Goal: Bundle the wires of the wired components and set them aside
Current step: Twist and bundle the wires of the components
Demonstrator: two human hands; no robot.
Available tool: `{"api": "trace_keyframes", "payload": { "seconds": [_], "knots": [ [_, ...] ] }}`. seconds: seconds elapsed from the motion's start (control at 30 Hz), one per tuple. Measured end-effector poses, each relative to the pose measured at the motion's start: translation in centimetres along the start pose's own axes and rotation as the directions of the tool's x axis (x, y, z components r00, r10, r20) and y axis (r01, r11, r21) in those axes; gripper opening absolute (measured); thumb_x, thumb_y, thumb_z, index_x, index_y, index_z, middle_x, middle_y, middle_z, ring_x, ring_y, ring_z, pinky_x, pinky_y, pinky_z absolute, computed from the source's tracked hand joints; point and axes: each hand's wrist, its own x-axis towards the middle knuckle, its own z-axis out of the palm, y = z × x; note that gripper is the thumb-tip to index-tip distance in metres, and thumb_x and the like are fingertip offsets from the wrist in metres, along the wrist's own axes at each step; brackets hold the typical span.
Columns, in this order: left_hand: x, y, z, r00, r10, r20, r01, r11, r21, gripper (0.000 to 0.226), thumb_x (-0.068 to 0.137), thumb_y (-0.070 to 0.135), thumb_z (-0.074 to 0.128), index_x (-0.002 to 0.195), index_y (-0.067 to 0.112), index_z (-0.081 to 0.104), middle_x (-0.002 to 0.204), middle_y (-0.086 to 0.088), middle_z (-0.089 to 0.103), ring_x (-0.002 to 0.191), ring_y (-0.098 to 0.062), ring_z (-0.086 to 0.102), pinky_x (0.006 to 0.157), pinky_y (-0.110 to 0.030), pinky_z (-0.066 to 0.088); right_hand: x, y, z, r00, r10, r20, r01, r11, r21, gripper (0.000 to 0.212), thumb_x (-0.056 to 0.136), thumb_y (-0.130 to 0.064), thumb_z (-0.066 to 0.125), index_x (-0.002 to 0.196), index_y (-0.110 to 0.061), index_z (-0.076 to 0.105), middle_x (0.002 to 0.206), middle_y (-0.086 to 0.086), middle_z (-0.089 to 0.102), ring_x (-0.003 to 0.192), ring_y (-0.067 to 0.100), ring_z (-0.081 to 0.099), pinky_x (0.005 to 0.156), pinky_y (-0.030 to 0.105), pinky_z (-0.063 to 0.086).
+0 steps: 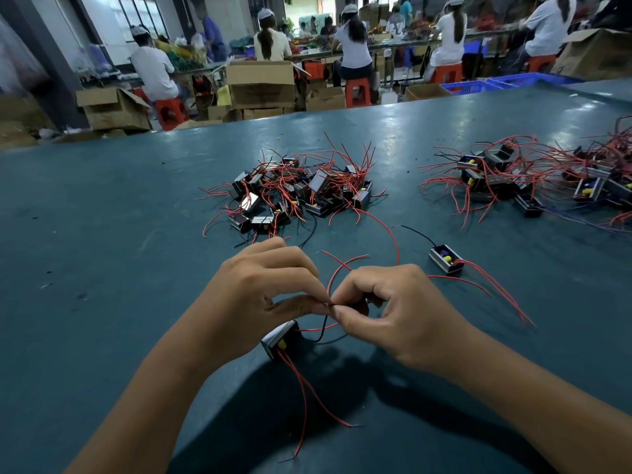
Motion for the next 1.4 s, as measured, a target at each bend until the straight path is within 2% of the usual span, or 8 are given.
{"api": "trace_keyframes", "payload": {
  "seconds": [0.27, 0.43, 0.7, 0.9, 1.0, 1.1, 1.27, 1.4],
  "knots": [
    [0.0, 0.0, 0.0, 0.998, -0.015, 0.063, 0.016, 1.000, -0.013, 0.013, 0.082, 0.034, 0.076, 0.081, 0.021, 0.076, 0.082, 0.013, 0.065, 0.075, -0.015, 0.053, 0.068, -0.036, 0.048, 0.0, 0.0, 0.3, 0.998, -0.062, 0.006, 0.063, 0.991, -0.120, 0.003, 0.082, -0.015, 0.069, 0.080, -0.016, 0.071, 0.070, -0.008, 0.063, 0.066, 0.007, 0.056, 0.063, 0.018, 0.045],
    [-0.2, -0.3, -0.5, 0.995, -0.031, 0.092, 0.033, 0.999, -0.022, 0.006, 0.085, 0.030, 0.075, 0.088, 0.025, 0.077, 0.087, 0.017, 0.066, 0.078, -0.010, 0.054, 0.074, -0.030, 0.047, 0.1, 0.2, 0.3, 1.000, -0.027, -0.004, 0.027, 0.998, -0.064, 0.004, 0.082, -0.013, 0.071, 0.079, -0.015, 0.071, 0.069, -0.011, 0.064, 0.064, 0.005, 0.057, 0.063, 0.012, 0.042],
    [-0.1, -0.2, -0.2, 0.995, -0.021, 0.101, 0.021, 1.000, -0.002, 0.010, 0.087, 0.037, 0.072, 0.086, 0.027, 0.075, 0.085, 0.018, 0.064, 0.077, -0.006, 0.050, 0.071, -0.037, 0.046, 0.0, 0.0, 0.4, 0.999, -0.050, 0.011, 0.052, 0.990, -0.135, 0.003, 0.082, -0.017, 0.069, 0.079, -0.017, 0.070, 0.069, -0.011, 0.061, 0.066, 0.004, 0.054, 0.064, 0.012, 0.041],
    [-0.2, 0.6, 0.4, 0.985, -0.167, 0.050, 0.170, 0.984, -0.053, 0.011, 0.090, 0.033, 0.069, 0.082, 0.026, 0.069, 0.077, 0.017, 0.058, 0.074, -0.009, 0.051, 0.067, -0.030, 0.044, -0.2, -0.1, 0.7, 0.995, -0.038, -0.090, 0.025, 0.989, -0.149, 0.008, 0.081, -0.014, 0.070, 0.075, -0.017, 0.067, 0.068, -0.011, 0.061, 0.065, 0.006, 0.055, 0.063, 0.015, 0.042],
    [-0.3, 1.2, 1.3, 0.927, -0.373, 0.047, 0.374, 0.899, -0.228, 0.016, 0.091, 0.032, 0.070, 0.076, 0.026, 0.067, 0.064, 0.013, 0.058, 0.057, -0.005, 0.049, 0.054, -0.021, 0.039, -0.3, 0.0, 0.9, 0.985, -0.029, -0.170, 0.004, 0.989, -0.148, 0.008, 0.080, -0.014, 0.069, 0.072, -0.015, 0.067, 0.064, -0.010, 0.061, 0.062, 0.007, 0.055, 0.060, 0.023, 0.044],
    [-0.2, 1.4, 2.2, 0.817, -0.569, 0.093, 0.554, 0.730, -0.401, 0.023, 0.091, 0.024, 0.073, 0.069, 0.019, 0.067, 0.049, 0.012, 0.047, 0.045, -0.002, 0.036, 0.044, -0.017, 0.028, -0.4, 0.1, 1.2, 0.981, -0.014, -0.195, -0.020, 0.984, -0.174, 0.011, 0.080, -0.015, 0.070, 0.070, -0.016, 0.065, 0.062, -0.011, 0.059, 0.060, 0.006, 0.052, 0.058, 0.022, 0.042],
    [-0.1, 2.0, 2.8, 0.732, -0.675, 0.093, 0.648, 0.647, -0.403, 0.025, 0.088, 0.020, 0.072, 0.065, 0.015, 0.064, 0.049, 0.011, 0.045, 0.046, -0.008, 0.039, 0.045, -0.021, 0.031, -0.5, 0.1, 1.8, 0.971, -0.080, -0.226, 0.008, 0.953, -0.302, 0.012, 0.078, -0.016, 0.067, 0.068, -0.015, 0.062, 0.062, -0.010, 0.056, 0.059, 0.007, 0.049, 0.056, 0.034, 0.046],
    [0.0, 2.1, 3.6, 0.608, -0.778, 0.160, 0.729, 0.466, -0.502, 0.028, 0.084, 0.015, 0.068, 0.057, 0.013, 0.060, 0.058, -0.001, 0.037, 0.052, -0.013, 0.027, 0.048, -0.026, 0.022, -0.8, 0.0, 2.5, 0.961, -0.138, -0.238, 0.034, 0.918, -0.396, 0.010, 0.075, -0.015, 0.069, 0.067, -0.013, 0.063, 0.060, -0.006, 0.056, 0.057, 0.013, 0.050, 0.052, 0.036, 0.046]
  ]
}}
